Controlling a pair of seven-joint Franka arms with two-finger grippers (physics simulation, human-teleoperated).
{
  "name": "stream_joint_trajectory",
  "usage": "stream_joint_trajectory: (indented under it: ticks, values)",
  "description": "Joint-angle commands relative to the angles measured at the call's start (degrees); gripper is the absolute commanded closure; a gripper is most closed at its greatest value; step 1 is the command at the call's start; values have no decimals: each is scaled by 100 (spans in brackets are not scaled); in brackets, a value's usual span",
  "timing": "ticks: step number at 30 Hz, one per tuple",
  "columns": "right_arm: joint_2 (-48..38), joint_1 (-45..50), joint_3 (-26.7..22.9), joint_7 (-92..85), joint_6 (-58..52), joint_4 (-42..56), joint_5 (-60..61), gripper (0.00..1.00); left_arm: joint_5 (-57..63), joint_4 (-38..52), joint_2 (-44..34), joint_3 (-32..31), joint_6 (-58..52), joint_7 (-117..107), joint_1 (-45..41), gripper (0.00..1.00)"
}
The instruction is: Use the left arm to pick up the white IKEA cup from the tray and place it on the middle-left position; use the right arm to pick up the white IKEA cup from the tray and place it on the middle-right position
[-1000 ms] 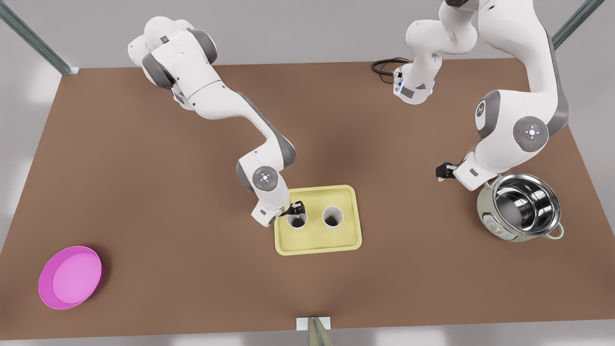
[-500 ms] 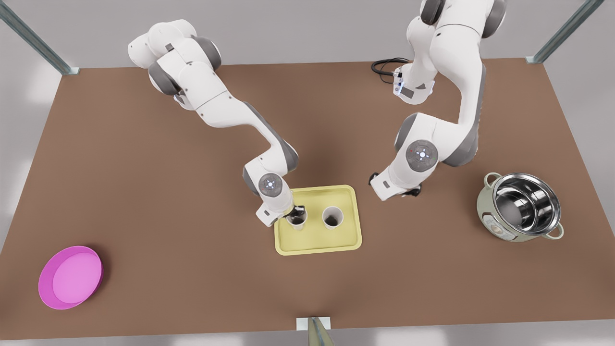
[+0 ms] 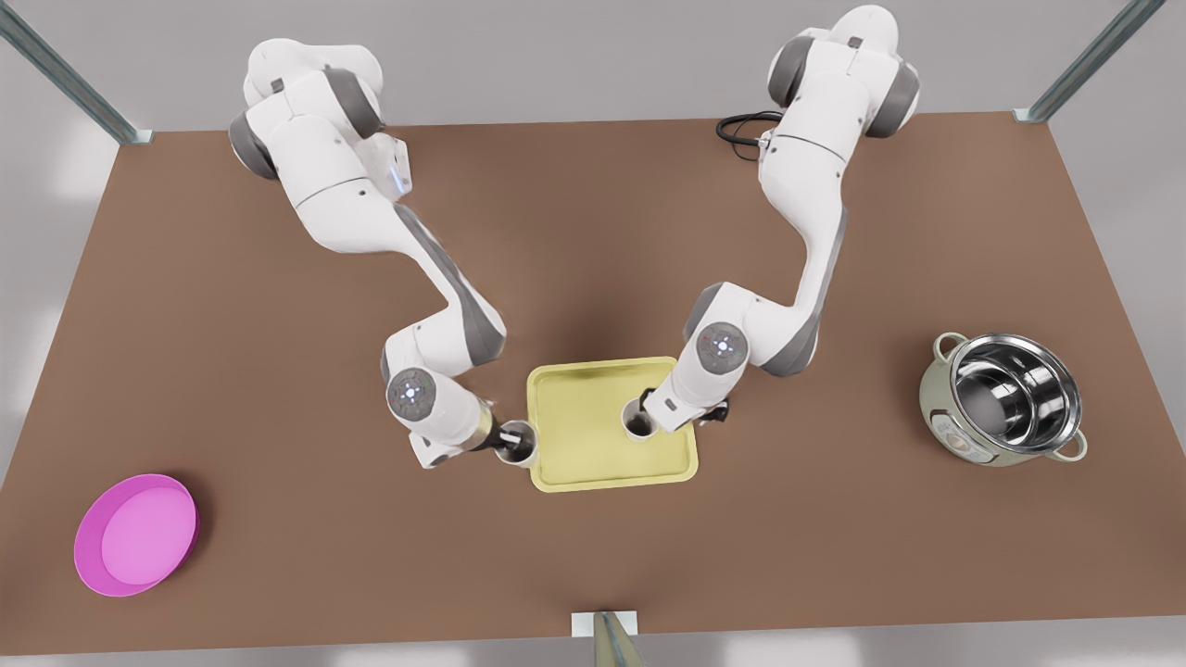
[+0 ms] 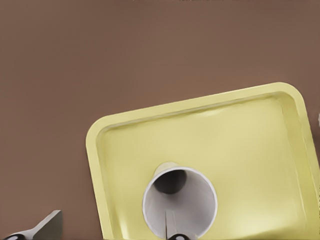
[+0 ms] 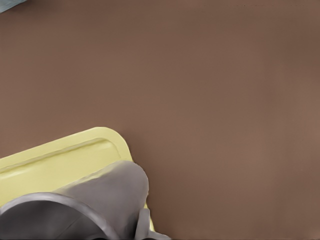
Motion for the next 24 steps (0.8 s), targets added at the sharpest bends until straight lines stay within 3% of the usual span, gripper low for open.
stream_joint_trajectory:
  ticks: [1, 2, 4, 9, 16, 17, 18, 19, 22, 23, 24]
  values:
    - [-140, -414, 16, -2311, -1178, 8, -189, 100, -13, -9, 34, 0, 459, -1223, -64, 0]
    - [-140, -695, 7, -2874, -1284, 8, -795, 100, 13, -27, 43, 0, 512, -1214, -64, 0]
    - [-140, -1223, 16, -4148, -1337, 8, -813, 100, 40, -44, 43, 0, 512, -1214, -72, 0]
    - [-114, -1829, -1, -4966, -1319, 16, -1165, 100, 5, -211, 271, 0, 661, -1179, -143, 0]
    - [80, -1926, -1, -5142, -1257, -10, -1147, 100, 5, -158, 702, 8, 1268, -1205, -134, 0]
    - [124, -1935, -1, -5142, -1240, -10, -1147, 100, -13, -132, 711, 8, 1268, -1223, -134, 10]
    - [150, -1935, -1, -5142, -1240, -10, -1147, 100, -22, -123, 667, 8, 1242, -1223, -143, 31]
    - [159, -1935, -1, -5142, -1240, -10, -1138, 100, -22, -123, 649, 8, 1215, -1223, -152, 44]
    - [238, -1926, -1, -5142, -1222, -10, -1121, 99, -31, -114, 632, 8, 1206, -1232, -160, 68]
    - [238, -1935, -1, -5142, -1108, -19, -1112, 94, -31, -114, 632, 8, 1206, -1346, -178, 77]
    - [238, -1935, -1, -5133, -1108, -28, -1112, 69, -31, -114, 632, 8, 1206, -1346, -187, 85]
